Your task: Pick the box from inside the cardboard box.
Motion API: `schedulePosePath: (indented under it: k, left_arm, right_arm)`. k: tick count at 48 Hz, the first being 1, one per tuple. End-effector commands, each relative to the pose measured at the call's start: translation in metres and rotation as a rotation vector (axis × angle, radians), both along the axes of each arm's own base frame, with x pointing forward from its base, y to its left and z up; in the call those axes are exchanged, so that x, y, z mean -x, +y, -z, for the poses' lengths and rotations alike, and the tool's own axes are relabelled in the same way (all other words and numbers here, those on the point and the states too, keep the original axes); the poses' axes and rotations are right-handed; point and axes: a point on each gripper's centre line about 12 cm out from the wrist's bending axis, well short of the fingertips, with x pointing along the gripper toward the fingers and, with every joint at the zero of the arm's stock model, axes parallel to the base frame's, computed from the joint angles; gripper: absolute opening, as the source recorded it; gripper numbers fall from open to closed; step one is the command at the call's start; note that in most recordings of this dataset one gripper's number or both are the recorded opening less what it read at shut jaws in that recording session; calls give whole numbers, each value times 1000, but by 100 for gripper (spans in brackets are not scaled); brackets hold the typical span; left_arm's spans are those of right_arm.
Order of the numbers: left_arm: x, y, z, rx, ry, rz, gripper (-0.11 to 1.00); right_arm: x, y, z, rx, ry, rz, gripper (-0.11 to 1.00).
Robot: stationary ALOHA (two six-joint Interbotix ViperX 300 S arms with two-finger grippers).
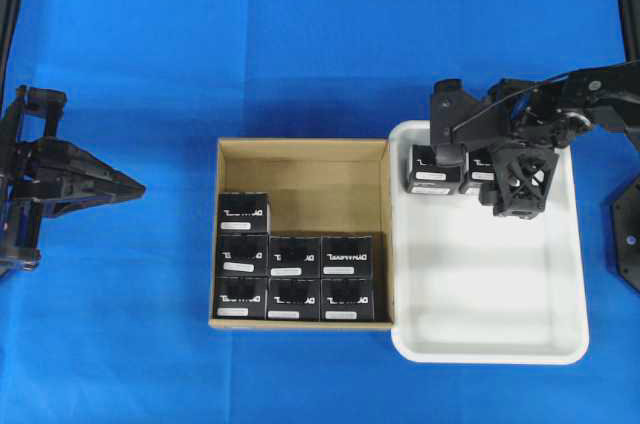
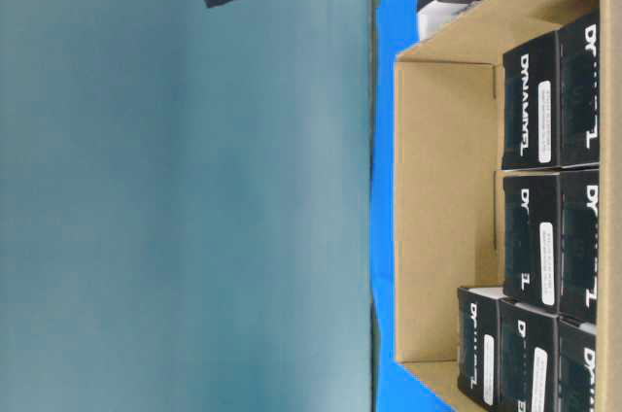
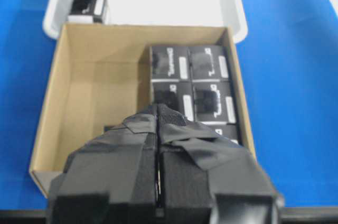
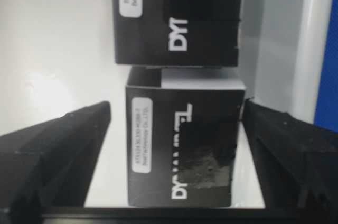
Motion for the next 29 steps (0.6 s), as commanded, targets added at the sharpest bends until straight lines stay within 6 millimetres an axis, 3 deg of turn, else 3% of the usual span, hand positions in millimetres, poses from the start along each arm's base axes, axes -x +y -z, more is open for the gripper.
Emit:
schedulePosePath:
  k: [1, 9, 29]
  left_arm:
    - [-3, 0, -11, -1, -28, -1, -6]
    - [-3, 0, -11, -1, -28, -1, -6]
    - [-3, 0, -11, -1, -28, -1, -6]
  right_arm:
    - [-4, 0, -2, 1, -8, -2, 97]
    - [-6, -1, -8, 1, -15, 5, 97]
    - [-13, -2, -65, 32, -133, 2, 97]
